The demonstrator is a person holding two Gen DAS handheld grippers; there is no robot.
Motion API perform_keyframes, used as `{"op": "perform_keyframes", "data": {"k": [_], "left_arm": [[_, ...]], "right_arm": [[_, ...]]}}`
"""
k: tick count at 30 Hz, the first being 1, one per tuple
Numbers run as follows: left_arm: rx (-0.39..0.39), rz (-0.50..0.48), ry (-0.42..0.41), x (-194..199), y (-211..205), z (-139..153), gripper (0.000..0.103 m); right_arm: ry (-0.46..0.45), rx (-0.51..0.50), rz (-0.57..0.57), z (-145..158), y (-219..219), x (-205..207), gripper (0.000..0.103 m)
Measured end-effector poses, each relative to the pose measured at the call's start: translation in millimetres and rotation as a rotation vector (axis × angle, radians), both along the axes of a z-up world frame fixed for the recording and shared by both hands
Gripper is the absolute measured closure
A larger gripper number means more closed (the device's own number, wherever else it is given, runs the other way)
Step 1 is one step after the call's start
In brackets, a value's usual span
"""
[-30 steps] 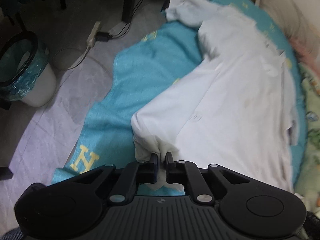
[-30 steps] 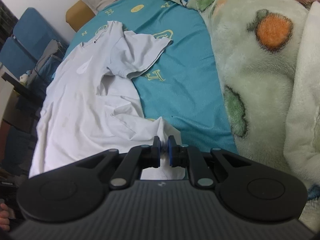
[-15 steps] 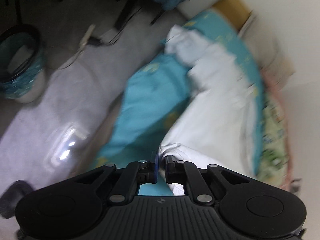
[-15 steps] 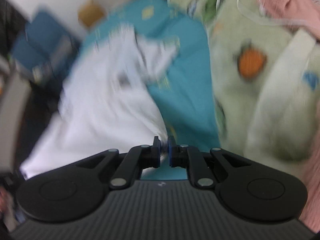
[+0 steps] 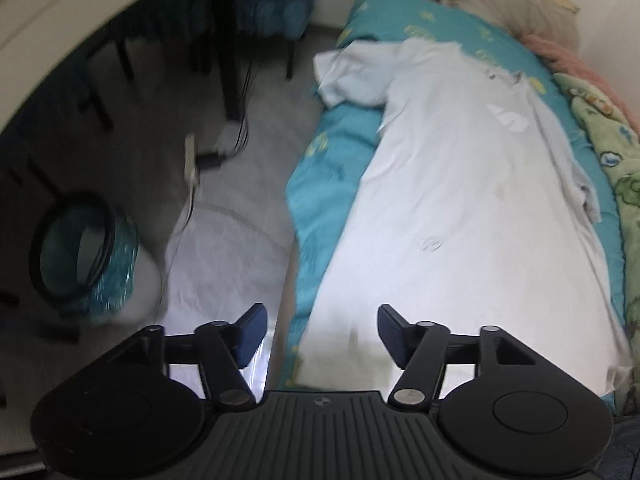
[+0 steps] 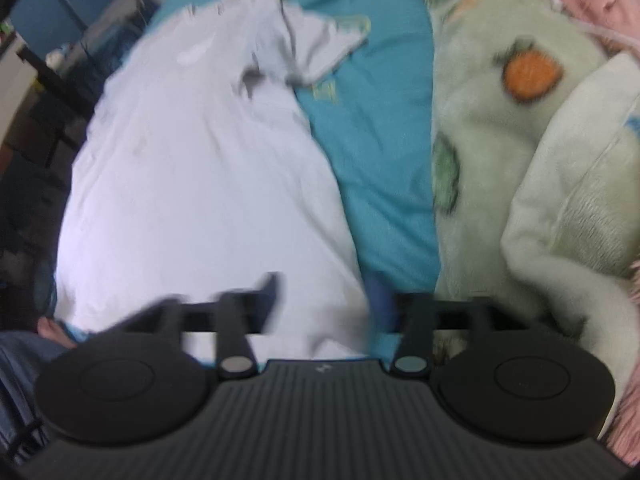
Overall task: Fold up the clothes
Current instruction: 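Pull the hem straight with both grippers and open them, then move the right gripper to the sleeve nearest it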
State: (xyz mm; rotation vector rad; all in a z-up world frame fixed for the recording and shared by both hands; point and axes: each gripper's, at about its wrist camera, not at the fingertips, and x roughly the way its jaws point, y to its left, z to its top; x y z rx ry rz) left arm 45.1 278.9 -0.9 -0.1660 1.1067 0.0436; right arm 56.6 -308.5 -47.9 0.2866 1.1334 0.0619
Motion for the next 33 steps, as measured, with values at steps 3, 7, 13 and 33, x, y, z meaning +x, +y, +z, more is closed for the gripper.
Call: {"op": "perform_keyframes", "data": {"k": [3, 7, 13, 33], "left_arm": [[0.014, -0.033, -0.089, 4, -32, 10, 0.017], [0.005, -0.069, -0.227, 12, -81, 24, 0.006], [-0.008, -0.123, -0.434, 23, -155, 45, 0.0], [0.073, -0.192, -0.629, 21, -238, -4, 0.0]], "right_arm": [[-0.085, 0.026, -0.028, 13, -1, 1, 0.025], [-0.246, 0.044, -0.053, 32, 9, 4, 0.025], [-0.525, 0.025, -0.098, 56, 33, 11, 0.025], [-0.746, -0.093, -0.09, -1, 79, 20, 0.025]]}}
